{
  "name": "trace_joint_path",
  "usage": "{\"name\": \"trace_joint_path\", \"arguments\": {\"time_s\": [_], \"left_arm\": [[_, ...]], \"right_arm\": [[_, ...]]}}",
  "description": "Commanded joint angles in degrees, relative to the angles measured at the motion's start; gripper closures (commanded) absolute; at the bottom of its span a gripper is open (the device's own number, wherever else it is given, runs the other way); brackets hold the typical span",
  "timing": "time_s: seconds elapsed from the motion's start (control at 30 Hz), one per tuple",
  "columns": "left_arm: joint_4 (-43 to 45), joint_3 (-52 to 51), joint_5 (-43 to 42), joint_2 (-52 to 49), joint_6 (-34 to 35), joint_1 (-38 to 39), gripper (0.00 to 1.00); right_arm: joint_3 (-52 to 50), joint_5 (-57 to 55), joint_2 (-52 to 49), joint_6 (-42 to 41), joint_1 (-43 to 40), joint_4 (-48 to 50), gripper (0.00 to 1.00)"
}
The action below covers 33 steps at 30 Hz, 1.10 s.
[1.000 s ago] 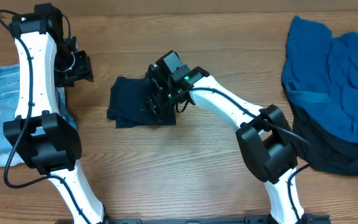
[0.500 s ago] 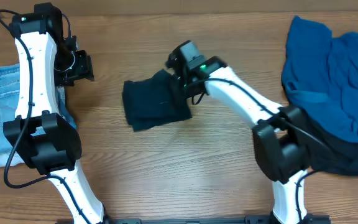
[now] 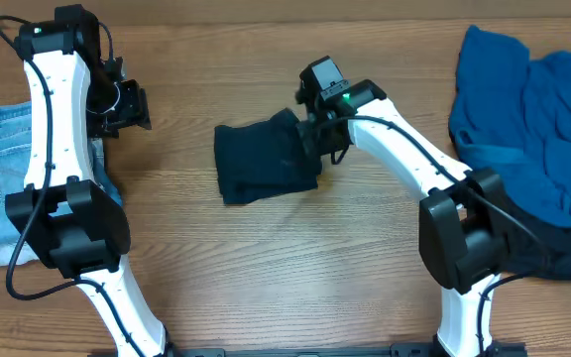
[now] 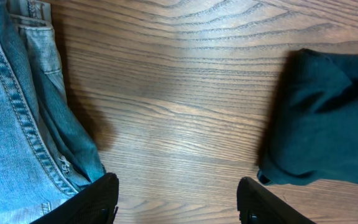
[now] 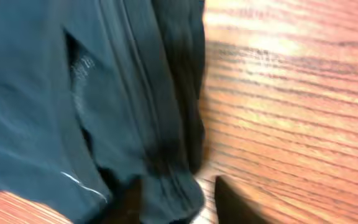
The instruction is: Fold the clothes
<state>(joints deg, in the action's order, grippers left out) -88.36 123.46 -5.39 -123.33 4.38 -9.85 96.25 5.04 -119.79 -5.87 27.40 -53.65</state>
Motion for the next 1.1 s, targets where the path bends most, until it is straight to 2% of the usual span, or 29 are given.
{"name": "trace_joint_path", "arguments": {"time_s": [0.0, 0.13, 0.23, 0.3, 0.33, 0.4, 0.47, 0.53, 0.63, 0.83, 0.93, 1.07], "left_arm": [[-0.1, 0.0, -0.7, 1.7, 0.8, -0.2, 0.34], [0.0, 0.0, -2.2, 1.7, 0.8, -0.2, 0.33], [0.4, 0.0, -3.0, 1.7, 0.7, -0.2, 0.32], [1.6, 0.0, -5.8, 1.7, -1.2, -0.1, 0.32], [2.9, 0.0, -6.8, 1.7, -2.1, 0.4, 0.32], [4.7, 0.0, -7.2, 1.7, -3.1, 1.4, 0.32], [7.5, 0.0, -7.2, 1.7, -3.3, 3.1, 0.33], [10.7, 0.0, -7.5, 1.7, -5.7, 5.2, 0.35], [16.0, 0.0, -8.2, 1.0, -8.8, 9.1, 0.36], [19.3, 0.0, -8.9, -4.8, -11.4, 14.3, 0.40], [19.1, 0.0, -14.2, -8.8, -12.6, 15.5, 0.41], [18.1, 0.0, -14.2, -11.8, -12.5, 16.1, 0.42]], "right_arm": [[-2.2, -0.5, -0.2, -0.1, -0.2, -1.2, 0.44], [0.5, -0.5, 0.2, -0.1, -0.2, -3.6, 0.45], [6.6, -0.5, 2.5, -0.1, -0.1, -7.4, 0.41], [9.3, 4.4, 4.5, 7.0, 1.7, -9.1, 0.41], [9.3, 5.7, 4.9, 10.4, 3.5, -9.6, 0.46], [8.5, 5.3, 4.7, 14.0, 6.0, -9.6, 0.50], [4.9, 4.9, 4.5, 16.9, 9.0, -3.9, 0.52], [1.3, 4.9, 4.5, 16.8, 11.0, 4.6, 0.62], [-0.6, 4.9, 4.2, 16.3, 11.8, 12.5, 0.65], [-0.7, 4.9, 1.0, 14.4, 11.7, 16.4, 0.75], [-0.7, 4.9, -1.0, 14.0, 11.7, 17.2, 0.76], [-0.7, 4.9, -3.0, 13.1, 11.7, 17.6, 0.76]]}}
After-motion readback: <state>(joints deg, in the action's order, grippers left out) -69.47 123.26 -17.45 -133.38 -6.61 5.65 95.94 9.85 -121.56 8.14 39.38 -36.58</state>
